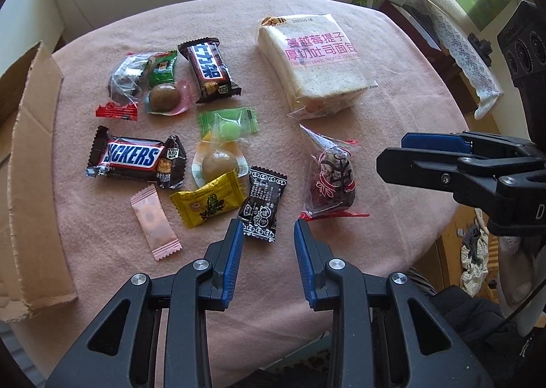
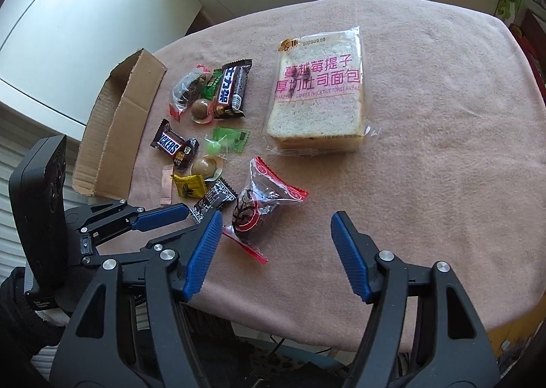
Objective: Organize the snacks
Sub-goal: 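Grasp the black candy packet with the left tool while the right tool grasps the clear red-trimmed bag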
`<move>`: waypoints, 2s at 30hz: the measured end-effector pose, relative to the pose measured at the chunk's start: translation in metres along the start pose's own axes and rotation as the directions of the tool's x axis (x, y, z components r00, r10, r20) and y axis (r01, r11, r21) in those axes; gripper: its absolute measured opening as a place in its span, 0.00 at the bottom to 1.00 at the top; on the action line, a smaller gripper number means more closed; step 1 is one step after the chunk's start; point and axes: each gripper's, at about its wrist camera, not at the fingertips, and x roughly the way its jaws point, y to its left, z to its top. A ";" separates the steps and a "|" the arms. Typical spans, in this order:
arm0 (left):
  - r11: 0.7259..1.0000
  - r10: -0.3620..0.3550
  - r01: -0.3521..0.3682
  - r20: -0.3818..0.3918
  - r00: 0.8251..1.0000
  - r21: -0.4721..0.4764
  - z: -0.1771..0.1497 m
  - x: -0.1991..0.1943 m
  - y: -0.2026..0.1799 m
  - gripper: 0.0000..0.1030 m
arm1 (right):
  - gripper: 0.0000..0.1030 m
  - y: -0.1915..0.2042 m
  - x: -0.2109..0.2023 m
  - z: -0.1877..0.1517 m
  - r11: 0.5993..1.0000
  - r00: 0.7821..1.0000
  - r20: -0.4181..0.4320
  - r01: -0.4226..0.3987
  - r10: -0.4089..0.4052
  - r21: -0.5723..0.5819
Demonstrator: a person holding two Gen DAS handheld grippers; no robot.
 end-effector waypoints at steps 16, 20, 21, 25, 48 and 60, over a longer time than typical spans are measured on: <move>0.998 -0.009 0.006 -0.053 0.999 -0.055 0.012 0.021 0.002 0.28 | 0.67 0.001 0.039 0.008 0.986 0.991 -0.120 -0.038 0.058 0.160; 0.998 -0.004 0.001 -0.045 0.999 -0.062 0.013 0.021 0.007 0.28 | 0.67 -0.005 0.052 0.007 0.973 0.987 -0.134 -0.057 0.089 0.222; 0.997 -0.008 0.005 -0.041 0.999 -0.073 0.014 0.021 0.010 0.28 | 0.65 -0.007 0.055 0.007 0.970 0.986 -0.140 -0.057 0.092 0.237; 0.996 -0.006 0.004 -0.028 1.000 -0.089 0.012 0.020 0.012 0.28 | 0.59 -0.011 0.060 0.011 0.962 0.984 -0.145 -0.063 0.105 0.267; 0.983 0.017 -0.015 0.011 1.000 -0.182 0.010 0.023 0.009 0.24 | 0.37 -0.018 0.049 0.015 0.992 0.986 -0.167 0.015 0.007 0.126; 0.988 0.058 -0.052 0.038 0.998 -0.147 0.013 0.018 -0.002 0.21 | 0.37 -0.006 0.048 0.013 0.997 0.987 -0.159 0.045 -0.035 0.063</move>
